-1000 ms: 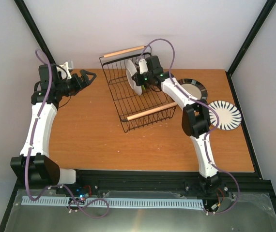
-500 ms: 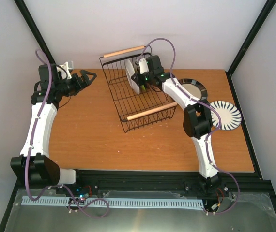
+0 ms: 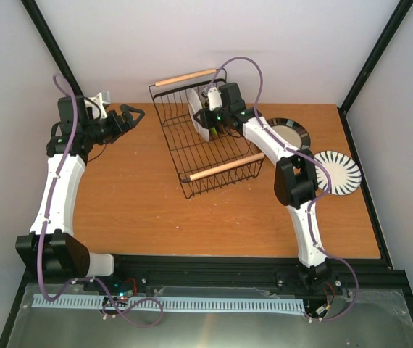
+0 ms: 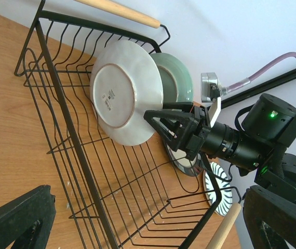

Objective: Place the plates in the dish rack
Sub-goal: Insert the plate into the dish rack, then move the plate to the center of the board.

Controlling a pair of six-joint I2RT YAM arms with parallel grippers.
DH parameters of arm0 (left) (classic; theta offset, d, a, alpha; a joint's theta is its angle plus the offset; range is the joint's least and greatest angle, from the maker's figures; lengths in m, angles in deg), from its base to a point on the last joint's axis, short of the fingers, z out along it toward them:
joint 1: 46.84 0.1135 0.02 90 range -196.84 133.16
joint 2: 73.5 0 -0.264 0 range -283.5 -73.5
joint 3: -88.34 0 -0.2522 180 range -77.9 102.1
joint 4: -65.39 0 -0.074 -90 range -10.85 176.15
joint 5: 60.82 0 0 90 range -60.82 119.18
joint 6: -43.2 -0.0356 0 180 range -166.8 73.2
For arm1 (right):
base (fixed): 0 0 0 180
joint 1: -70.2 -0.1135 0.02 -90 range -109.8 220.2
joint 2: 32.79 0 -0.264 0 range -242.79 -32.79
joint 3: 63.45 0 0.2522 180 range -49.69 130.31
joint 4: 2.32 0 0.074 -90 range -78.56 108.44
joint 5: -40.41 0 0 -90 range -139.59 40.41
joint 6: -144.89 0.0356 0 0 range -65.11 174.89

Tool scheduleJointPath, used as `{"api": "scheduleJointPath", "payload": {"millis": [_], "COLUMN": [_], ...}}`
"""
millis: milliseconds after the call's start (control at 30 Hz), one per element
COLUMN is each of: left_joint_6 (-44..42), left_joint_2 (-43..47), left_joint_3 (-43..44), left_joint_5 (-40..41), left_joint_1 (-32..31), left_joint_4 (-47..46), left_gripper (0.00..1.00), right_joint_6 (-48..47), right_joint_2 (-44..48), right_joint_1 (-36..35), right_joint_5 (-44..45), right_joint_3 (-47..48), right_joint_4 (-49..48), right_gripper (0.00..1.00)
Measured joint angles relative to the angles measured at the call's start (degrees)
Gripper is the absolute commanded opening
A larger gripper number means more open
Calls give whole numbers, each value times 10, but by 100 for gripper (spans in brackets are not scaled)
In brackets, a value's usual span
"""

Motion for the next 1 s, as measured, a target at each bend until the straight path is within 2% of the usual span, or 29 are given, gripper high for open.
{"api": "scheduleJointPath", "payload": {"millis": [300, 533, 633, 867, 1000], "left_joint_6": [2, 9, 11, 11, 16], "left_joint_2": [0, 0, 0, -5, -23], "left_joint_3": [0, 0, 0, 4, 21], "left_joint_5": [-3, -4, -3, 23, 36], "left_joint_1": [0, 0, 0, 0, 4], "left_joint_4": [0, -4, -7, -4, -4], "left_gripper": [100, 100, 100, 100, 100], "right_joint_6": [-2, 1, 8, 48, 108], "right_joint_2": [32, 104, 143, 271, 363], "right_joint_1": [0, 3, 12, 74, 144], "right_joint_5": [3, 8, 11, 33, 62], "right_joint_3": [-40, -104, -132, -240, -316], "right_joint_4": [4, -3, -14, -46, -54], "right_gripper": [45, 48, 53, 65, 68]}}
